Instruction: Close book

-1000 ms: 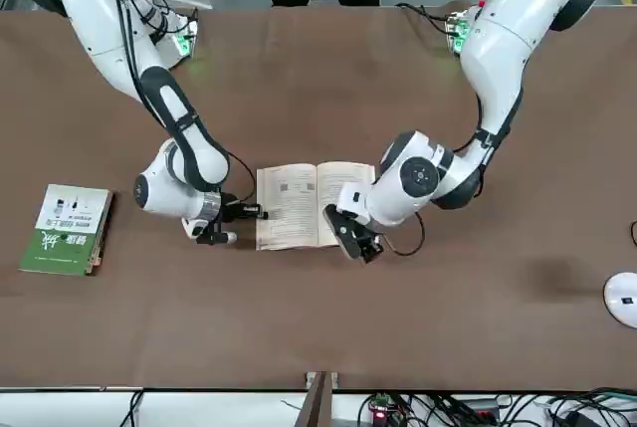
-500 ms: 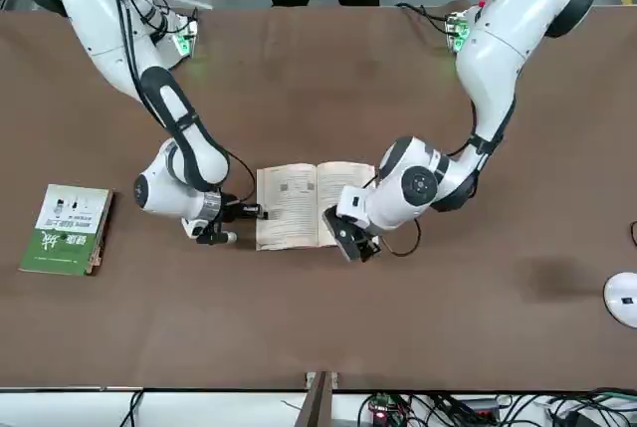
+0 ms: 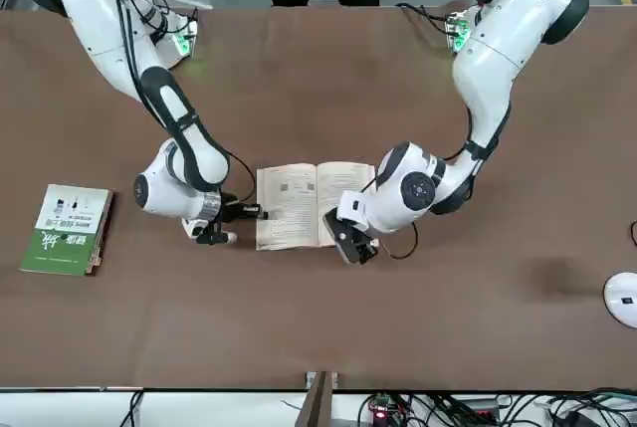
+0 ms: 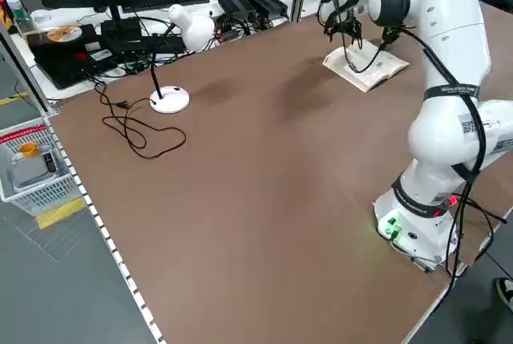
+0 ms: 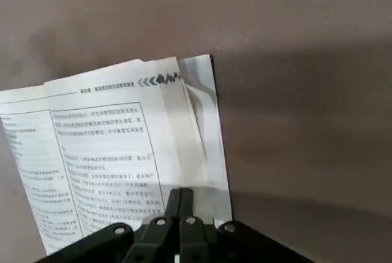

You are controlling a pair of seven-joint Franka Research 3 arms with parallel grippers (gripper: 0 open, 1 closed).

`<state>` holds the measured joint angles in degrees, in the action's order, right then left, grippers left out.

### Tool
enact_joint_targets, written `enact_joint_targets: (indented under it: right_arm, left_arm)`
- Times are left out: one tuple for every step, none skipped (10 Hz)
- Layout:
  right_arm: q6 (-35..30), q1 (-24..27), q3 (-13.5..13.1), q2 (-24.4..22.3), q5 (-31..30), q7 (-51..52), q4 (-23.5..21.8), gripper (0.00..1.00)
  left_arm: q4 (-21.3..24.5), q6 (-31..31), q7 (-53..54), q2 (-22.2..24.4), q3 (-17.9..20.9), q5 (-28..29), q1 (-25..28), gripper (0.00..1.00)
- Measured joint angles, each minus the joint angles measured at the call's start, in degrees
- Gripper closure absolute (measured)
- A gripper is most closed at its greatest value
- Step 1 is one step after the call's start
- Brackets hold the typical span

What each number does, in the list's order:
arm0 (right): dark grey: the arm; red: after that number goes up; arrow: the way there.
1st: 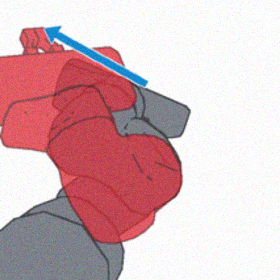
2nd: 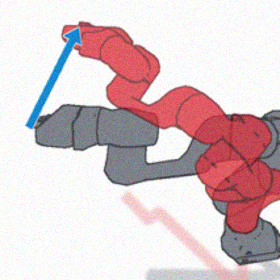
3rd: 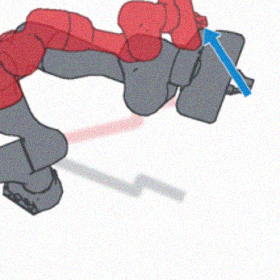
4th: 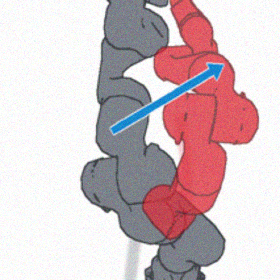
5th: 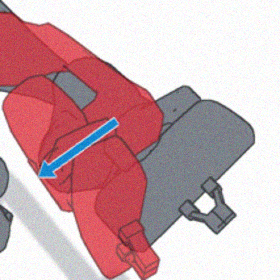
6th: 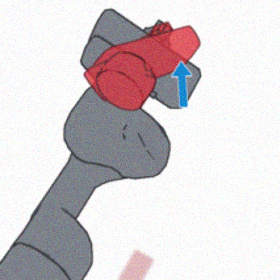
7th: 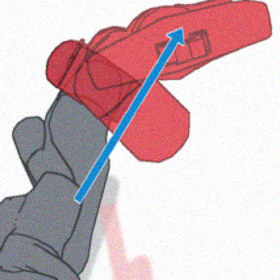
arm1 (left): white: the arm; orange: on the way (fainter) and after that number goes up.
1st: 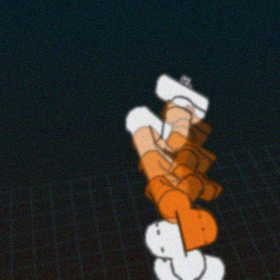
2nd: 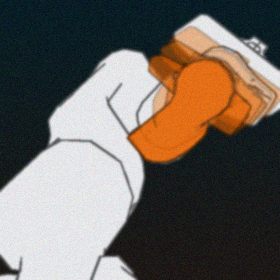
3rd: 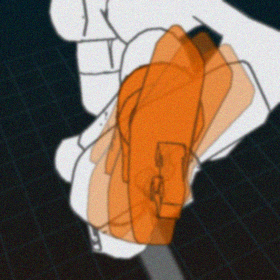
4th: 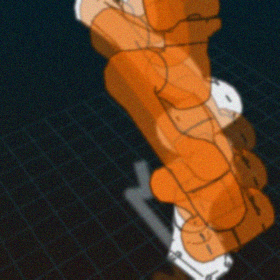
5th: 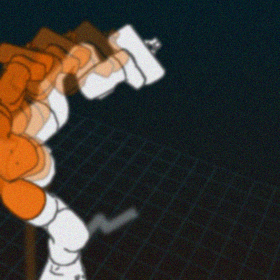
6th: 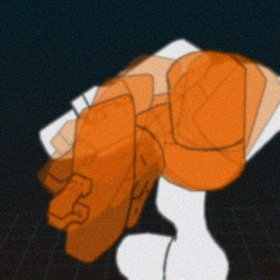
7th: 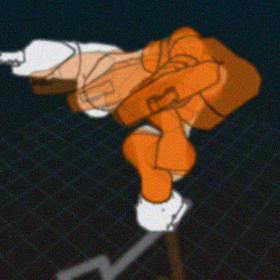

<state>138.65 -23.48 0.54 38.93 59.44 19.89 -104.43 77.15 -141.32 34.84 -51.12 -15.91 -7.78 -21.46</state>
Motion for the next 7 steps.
enact_joint_targets:
  right_arm:
    - [0.0, 0.0, 0.0, 0.0, 0.0, 0.0, 0.0, 0.99]
    - [0.0, 0.0, 0.0, 0.0, 0.0, 0.0, 0.0, 0.99]
    - [0.0, 0.0, 0.0, 0.0, 0.0, 0.0, 0.0, 0.99]
    - [0.0, 0.0, 0.0, 0.0, 0.0, 0.0, 0.0, 0.99]
    - [0.0, 0.0, 0.0, 0.0, 0.0, 0.0, 0.0, 0.99]
    - [0.0, 0.0, 0.0, 0.0, 0.0, 0.0, 0.0, 0.99]
    - [0.0, 0.0, 0.0, 0.0, 0.0, 0.0, 0.0, 0.99]
  left_arm:
    - [-0.7, -0.1, 0.1, -0.5, 0.0, 0.0, 0.0, 0.00]
    - [-1.2, -0.3, 0.4, -1.0, -0.1, 0.0, 0.0, 0.00]
    - [-1.7, -0.4, 1.2, -1.4, -0.1, 0.0, 0.0, 0.00]
    - [-2.0, -0.6, 1.9, -1.8, -0.1, -0.1, 0.1, 0.00]
    - [-2.1, -0.7, 2.4, -2.1, -0.1, -0.1, 0.2, 0.00]
    - [-2.2, -0.7, 2.5, -2.3, -0.1, -0.4, 0.2, 0.00]
    - [-2.2, -0.7, 2.9, -2.4, -0.1, -1.1, 0.3, 0.00]
